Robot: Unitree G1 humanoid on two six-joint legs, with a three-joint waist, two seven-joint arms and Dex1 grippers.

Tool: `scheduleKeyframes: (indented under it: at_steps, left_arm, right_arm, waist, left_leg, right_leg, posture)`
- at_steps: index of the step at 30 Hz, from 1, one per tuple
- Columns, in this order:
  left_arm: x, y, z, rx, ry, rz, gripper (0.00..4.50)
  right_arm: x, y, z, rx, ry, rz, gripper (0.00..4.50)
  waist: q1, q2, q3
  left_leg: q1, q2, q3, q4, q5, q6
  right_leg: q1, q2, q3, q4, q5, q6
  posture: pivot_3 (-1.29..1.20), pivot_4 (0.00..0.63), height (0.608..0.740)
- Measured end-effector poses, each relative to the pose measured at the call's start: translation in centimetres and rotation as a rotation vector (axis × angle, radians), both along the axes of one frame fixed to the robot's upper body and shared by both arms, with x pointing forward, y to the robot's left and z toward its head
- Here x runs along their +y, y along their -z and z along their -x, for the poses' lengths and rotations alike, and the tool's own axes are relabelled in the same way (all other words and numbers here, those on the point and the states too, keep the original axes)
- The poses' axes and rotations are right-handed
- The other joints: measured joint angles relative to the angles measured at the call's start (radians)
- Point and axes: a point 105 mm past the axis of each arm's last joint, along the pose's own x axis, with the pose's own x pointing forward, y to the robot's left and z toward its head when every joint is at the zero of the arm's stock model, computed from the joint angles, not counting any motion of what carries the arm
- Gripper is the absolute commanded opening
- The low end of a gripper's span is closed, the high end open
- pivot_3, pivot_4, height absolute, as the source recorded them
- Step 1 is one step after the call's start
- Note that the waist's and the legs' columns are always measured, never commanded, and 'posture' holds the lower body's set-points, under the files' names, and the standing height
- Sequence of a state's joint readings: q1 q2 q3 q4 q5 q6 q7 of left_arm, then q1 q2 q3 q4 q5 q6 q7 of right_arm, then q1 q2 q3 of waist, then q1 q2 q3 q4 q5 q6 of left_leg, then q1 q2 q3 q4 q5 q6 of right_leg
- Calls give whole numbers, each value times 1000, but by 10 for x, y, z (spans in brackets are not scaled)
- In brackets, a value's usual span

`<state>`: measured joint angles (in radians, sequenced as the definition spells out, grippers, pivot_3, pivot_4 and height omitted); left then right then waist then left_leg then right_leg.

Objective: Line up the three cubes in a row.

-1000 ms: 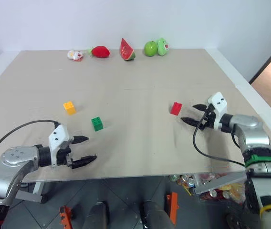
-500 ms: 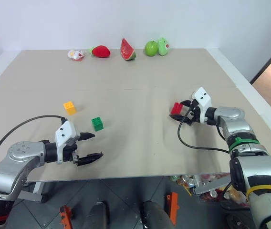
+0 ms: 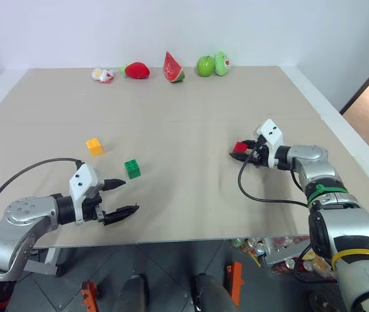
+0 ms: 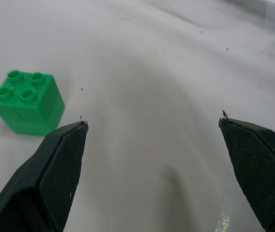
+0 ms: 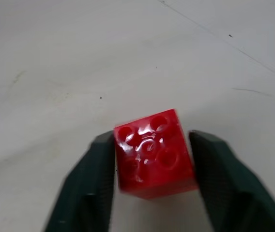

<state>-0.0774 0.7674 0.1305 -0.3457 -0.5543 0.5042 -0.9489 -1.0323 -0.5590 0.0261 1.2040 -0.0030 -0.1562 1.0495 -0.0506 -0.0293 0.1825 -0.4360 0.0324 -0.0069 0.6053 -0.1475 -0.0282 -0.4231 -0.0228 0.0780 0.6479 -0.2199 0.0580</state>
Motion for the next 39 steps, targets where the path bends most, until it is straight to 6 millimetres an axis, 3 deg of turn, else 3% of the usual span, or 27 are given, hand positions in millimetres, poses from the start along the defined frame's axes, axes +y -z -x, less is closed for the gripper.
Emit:
scheduleKeyframes:
  at_steps: [5, 12, 17, 21, 25, 34, 39]
  left_arm:
    - [0, -15, 2, -16, 32, 82, 4500]
    - [-5, -15, 2, -35, 102, 76, 4500]
    - [-19, -20, -10, -133, 91, 117, 4500]
    - [-29, -15, -12, -147, 94, 145, 4500]
    - [-33, -14, -12, -148, 97, 160, 4500]
    - [-37, -20, -16, -163, 118, 166, 4500]
    - [-36, -19, -17, -158, 116, 167, 4500]
  right_arm:
    - [3, 1, 3, 26, -39, -4, 1284]
    - [20, -3, 20, 137, -215, -56, 1284]
    - [41, -17, 45, 163, -402, -109, 1284]
    - [54, -17, 68, 180, -499, -102, 1284]
    - [59, -15, 78, 176, -535, -55, 1284]
    - [49, 15, 77, 169, -523, 116, 1284]
    - [43, 15, 70, 149, -512, 125, 1284]
  waist:
    - [0, 0, 0]
    - [1, 0, 0]
    - [3, 0, 0]
    - [4, 0, 0]
    - [4, 0, 0]
    - [3, 0, 0]
    - [3, 0, 0]
  left_leg:
    - [0, 0, 0, 0, 0, 0]
    - [0, 0, 0, 1, 0, 0]
    - [0, 0, -1, 3, 0, 0]
    - [-1, 0, -1, 4, 0, 0]
    - [-1, 0, -1, 6, 0, 0]
    - [-1, 0, 0, 13, 0, 0]
    - [-1, 0, 0, 13, 0, 0]
  right_leg:
    - [0, 0, 0, 0, 0, 0]
    - [0, 1, 0, 2, 0, 0]
    - [1, 0, 0, 2, 2, 5]
    - [1, 0, 0, 2, 2, 5]
    - [1, 1, 0, 3, 2, 2]
    - [3, 0, 0, 3, 3, 3]
    - [3, 0, 0, 3, 5, 3]
  posture:
    - [0, 150, 740]
    - [0, 150, 740]
    - [0, 150, 740]
    - [0, 150, 740]
    - [0, 150, 740]
    - [0, 150, 740]
    - [0, 150, 740]
